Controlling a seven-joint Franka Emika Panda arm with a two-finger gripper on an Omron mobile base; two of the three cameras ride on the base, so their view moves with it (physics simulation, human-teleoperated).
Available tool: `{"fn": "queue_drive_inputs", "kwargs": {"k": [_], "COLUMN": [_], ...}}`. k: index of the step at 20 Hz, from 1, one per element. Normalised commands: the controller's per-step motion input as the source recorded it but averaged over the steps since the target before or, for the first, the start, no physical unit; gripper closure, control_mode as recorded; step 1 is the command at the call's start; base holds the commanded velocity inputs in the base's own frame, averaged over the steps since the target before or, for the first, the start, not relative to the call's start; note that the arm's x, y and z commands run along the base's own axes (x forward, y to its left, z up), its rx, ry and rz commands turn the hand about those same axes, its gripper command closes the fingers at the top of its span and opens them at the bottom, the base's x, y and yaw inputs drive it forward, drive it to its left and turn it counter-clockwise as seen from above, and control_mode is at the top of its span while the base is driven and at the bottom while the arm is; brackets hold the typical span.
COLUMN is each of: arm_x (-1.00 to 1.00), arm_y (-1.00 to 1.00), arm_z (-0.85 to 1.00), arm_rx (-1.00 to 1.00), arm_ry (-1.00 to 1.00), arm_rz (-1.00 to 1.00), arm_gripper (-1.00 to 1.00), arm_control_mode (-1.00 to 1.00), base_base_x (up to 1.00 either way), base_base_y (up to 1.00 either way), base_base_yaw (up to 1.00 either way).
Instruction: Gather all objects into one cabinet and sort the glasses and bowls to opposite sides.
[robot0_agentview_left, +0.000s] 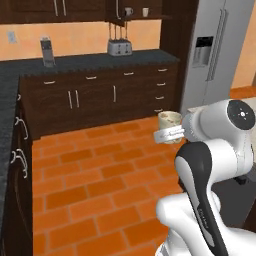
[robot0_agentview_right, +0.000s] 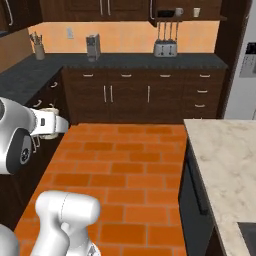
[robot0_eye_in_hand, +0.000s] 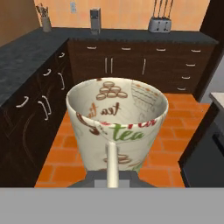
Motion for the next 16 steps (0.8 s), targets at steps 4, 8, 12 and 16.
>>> {"fn": "queue_drive_inputs", "kwargs": {"k": [4,8,12,16], "arm_x": [0.00,0.00,0.00,0.00], "arm_y": [0.00,0.00,0.00,0.00], "arm_z": [0.00,0.00,0.00,0.00], "arm_rx": [0.00,0.00,0.00,0.00], "arm_ry": [0.00,0.00,0.00,0.00], "arm_rz": [0.00,0.00,0.00,0.00], "arm_gripper": [1.00,1.00,1.00,1.00], "arm_control_mode": [1.00,1.00,1.00,1.00], "base_base_x": [1.00,1.00,1.00,1.00], "base_base_y": [0.11,0.06,0.02,0.03], "base_base_yaw": [0.00,0.00,0.00,0.00]}}
